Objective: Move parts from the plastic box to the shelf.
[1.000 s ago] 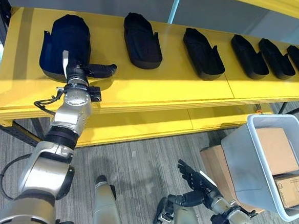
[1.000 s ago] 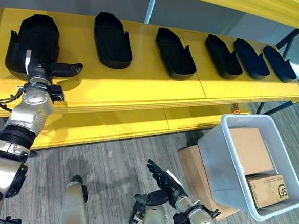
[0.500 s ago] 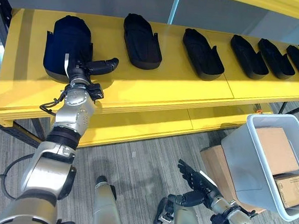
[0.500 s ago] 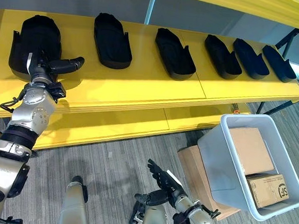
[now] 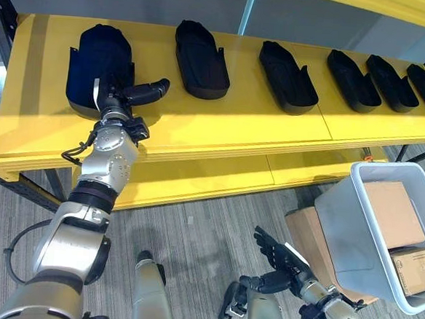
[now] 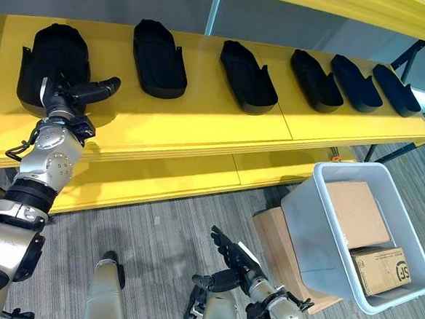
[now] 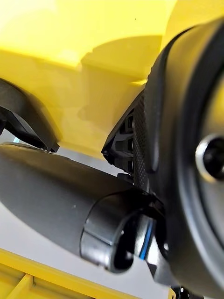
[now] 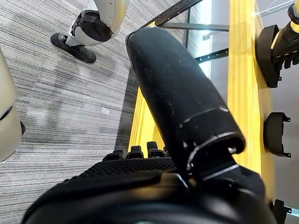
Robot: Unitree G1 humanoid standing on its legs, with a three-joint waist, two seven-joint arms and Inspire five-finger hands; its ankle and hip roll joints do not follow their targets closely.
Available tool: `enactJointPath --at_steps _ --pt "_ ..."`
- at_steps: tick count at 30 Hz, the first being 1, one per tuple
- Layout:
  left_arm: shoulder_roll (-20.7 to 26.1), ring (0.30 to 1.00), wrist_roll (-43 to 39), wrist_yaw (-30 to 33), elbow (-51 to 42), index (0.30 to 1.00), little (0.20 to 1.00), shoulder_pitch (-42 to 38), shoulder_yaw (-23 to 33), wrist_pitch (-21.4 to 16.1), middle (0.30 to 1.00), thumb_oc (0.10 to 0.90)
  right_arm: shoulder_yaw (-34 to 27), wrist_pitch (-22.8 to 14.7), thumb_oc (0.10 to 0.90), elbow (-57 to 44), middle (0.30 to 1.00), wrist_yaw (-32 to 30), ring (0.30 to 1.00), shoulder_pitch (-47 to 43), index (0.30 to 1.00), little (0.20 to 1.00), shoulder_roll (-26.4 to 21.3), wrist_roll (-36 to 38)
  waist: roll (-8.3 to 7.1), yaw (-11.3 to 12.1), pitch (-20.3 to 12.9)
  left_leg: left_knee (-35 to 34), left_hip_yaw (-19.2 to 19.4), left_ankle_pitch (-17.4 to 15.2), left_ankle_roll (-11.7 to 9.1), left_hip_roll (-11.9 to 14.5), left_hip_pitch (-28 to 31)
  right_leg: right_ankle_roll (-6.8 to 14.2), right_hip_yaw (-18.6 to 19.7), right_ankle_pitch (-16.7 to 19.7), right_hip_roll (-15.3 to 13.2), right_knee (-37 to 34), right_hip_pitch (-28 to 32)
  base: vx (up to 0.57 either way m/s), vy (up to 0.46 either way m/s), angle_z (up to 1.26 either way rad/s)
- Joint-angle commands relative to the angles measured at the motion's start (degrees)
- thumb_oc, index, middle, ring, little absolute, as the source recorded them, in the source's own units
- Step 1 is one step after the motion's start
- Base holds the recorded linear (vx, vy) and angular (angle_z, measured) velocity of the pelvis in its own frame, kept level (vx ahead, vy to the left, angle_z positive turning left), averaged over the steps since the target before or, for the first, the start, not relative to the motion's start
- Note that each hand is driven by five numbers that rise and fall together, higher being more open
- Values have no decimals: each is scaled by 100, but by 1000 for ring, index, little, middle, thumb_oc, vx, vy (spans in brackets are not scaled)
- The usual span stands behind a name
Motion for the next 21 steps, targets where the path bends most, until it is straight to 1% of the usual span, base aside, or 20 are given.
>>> enactJointPath --at_steps 1,5,10,21 --pt "97 1000 -75 -76 -237 1000 1000 -391 -38 -555 1000 900 -362 -413 900 -288 1000 -58 1000 -129 1000 1000 -200 124 168 -33 -326 375 -313 -452 -233 440 266 323 603 842 -72 -662 -111 0 0 0" --pt "81 1000 -100 -71 -222 1000 1000 -399 -15 -570 1000 900 -381 -419 900 -294 1000 -55 1000 -120 1000 1000 -210 139 186 -45 -342 380 -296 -458 -238 438 273 326 621 830 -88 -636 -131 3 3 -1" --pt "61 1000 -179 4 -359 1000 1000 -410 44 -688 1000 900 -385 -439 900 -266 1000 -87 1000 -122 1000 1000 -209 88 204 -45 -346 392 -293 -458 -237 425 243 325 630 829 -85 -621 -161 6 5 -5" --pt "33 1000 -283 33 -369 1000 1000 -475 98 -763 1000 900 -409 -465 900 -218 1000 -121 1000 -123 1000 1000 -201 101 209 -73 -393 419 -288 -469 -244 440 213 319 663 817 -68 -595 -201 1 0 0"
